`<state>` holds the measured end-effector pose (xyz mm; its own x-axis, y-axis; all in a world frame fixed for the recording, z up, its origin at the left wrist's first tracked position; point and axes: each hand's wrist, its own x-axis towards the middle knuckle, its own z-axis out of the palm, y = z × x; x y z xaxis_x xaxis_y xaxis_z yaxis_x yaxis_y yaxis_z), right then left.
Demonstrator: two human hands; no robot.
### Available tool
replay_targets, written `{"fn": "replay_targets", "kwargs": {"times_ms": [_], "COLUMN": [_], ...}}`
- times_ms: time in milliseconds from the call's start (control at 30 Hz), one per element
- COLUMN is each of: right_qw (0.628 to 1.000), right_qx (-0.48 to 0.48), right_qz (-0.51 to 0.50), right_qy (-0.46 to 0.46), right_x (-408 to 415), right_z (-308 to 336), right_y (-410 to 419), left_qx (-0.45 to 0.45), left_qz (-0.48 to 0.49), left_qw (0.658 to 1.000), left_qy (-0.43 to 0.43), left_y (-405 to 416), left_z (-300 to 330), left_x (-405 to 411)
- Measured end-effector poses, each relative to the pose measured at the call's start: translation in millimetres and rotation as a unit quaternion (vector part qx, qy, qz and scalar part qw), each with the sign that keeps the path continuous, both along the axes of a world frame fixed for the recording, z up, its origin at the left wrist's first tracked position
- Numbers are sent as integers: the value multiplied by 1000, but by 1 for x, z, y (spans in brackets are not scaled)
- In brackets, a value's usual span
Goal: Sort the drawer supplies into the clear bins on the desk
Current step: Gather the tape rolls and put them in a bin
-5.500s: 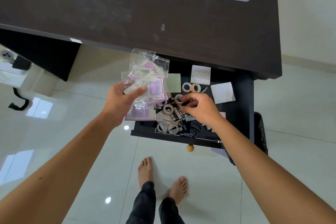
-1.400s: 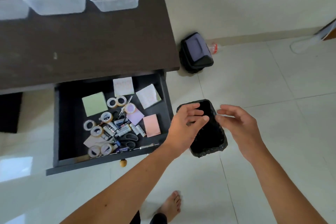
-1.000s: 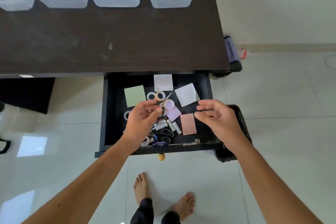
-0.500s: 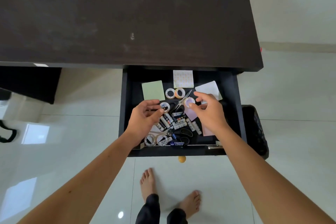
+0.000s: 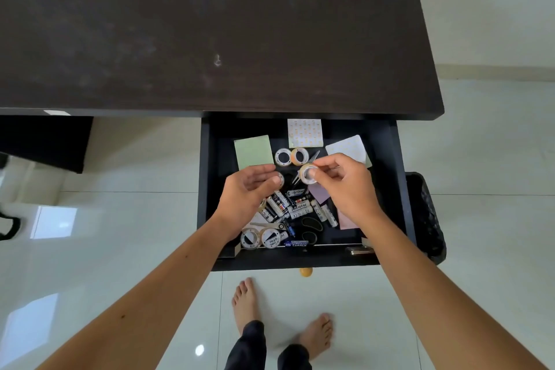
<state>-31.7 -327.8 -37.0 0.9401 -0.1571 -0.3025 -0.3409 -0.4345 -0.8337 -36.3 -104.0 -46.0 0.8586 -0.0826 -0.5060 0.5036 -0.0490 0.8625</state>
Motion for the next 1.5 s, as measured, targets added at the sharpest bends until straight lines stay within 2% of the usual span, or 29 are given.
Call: {"fn": "replay_targets", "kwargs": {"times_ms": [167,267,433,567,700,767,967,1133,1300,1500], "right_qw": [997,996,998,988,984,986,997,986,982,976], "right_qx": [43,54,-56,-144,-166,-152,2,-16,-22,-20], "right_qz": [68,72,1,38,36,27,59,148,157,180], "right_qy": [18,23,-31,-28,-46,-68,-59,-74,-99,-123], "right_x": [2,6,22,30,28,25,12,9,11,13], "right_z": [8,8,-12,-28,-32,-29,-4,-4,-6,-6], "right_y": [20,21,18,19,24,24,25,32,37,40], "left_qx": [-41,-35,-34,-35,-37,-39,-57,-85,-109,-82], "left_qz": [-22,-12,13,31,34,35,72,66,56,58], "left_qw": [999,999,999,998,998,998,995,993,991,994], "left_qy": [11,15,30,35,28,30,47,47,48,43], "left_y": [-6,-3,5,7,10,12,13,11,12,12], "left_z": [2,3,1,0,-2,-4,-6,-4,1,-1], "left_x": [2,3,2,2,1,1,3,3,4,6]}}
